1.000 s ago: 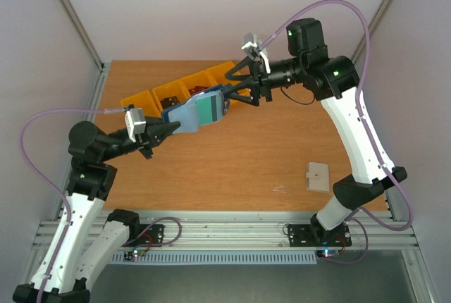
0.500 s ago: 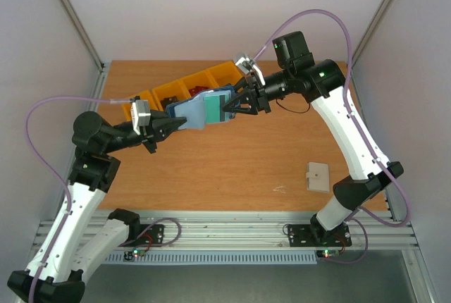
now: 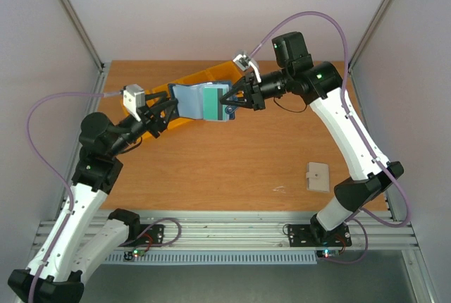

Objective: Take the credit cards out of the card holder

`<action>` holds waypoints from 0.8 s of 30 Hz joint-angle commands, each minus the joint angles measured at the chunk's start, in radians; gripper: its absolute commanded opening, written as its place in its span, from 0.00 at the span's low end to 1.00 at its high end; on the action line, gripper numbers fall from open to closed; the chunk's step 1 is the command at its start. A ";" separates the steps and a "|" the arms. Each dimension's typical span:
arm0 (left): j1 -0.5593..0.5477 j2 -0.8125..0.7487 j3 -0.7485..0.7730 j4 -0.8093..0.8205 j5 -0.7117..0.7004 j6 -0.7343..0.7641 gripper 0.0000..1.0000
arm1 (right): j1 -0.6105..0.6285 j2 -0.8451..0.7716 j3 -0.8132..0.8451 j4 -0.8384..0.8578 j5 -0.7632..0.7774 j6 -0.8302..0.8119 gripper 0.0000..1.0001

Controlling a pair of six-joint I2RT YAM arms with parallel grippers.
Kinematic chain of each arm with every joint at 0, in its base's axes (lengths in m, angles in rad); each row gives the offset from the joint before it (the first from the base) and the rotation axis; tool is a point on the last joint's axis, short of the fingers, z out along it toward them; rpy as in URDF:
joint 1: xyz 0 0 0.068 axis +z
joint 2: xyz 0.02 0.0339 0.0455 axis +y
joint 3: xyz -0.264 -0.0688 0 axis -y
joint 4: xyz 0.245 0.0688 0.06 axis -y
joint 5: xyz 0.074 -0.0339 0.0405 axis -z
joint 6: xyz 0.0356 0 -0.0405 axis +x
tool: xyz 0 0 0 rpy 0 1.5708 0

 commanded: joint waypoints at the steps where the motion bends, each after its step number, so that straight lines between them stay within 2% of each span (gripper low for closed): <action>1: 0.019 -0.008 -0.116 -0.022 -0.489 0.172 0.48 | 0.005 0.035 0.009 -0.002 0.503 0.225 0.01; 3: 0.040 -0.015 -0.132 -0.032 -0.465 0.185 0.48 | 0.018 0.060 0.029 -0.069 0.708 0.267 0.01; 5: 0.046 -0.029 -0.129 -0.048 -0.315 0.192 0.43 | 0.042 0.086 0.046 -0.124 0.822 0.256 0.01; 6: 0.046 -0.035 -0.126 -0.051 -0.194 0.192 0.38 | 0.051 0.102 0.062 -0.150 0.844 0.252 0.01; 9: 0.046 -0.029 -0.124 -0.023 0.215 0.170 0.31 | 0.082 0.150 0.114 -0.200 0.830 0.227 0.01; 12: 0.036 0.010 -0.129 0.098 0.467 0.019 0.29 | 0.120 0.162 0.142 -0.191 0.732 0.178 0.01; 14: 0.010 0.034 -0.123 0.117 0.513 -0.050 0.28 | 0.129 0.157 0.129 -0.148 0.611 0.162 0.01; 19: -0.045 0.076 -0.104 0.113 0.545 -0.046 0.28 | 0.138 0.160 0.106 -0.055 0.376 0.157 0.01; 24: -0.044 0.080 -0.100 0.094 0.417 -0.093 0.28 | 0.142 0.074 -0.020 0.084 0.112 0.100 0.01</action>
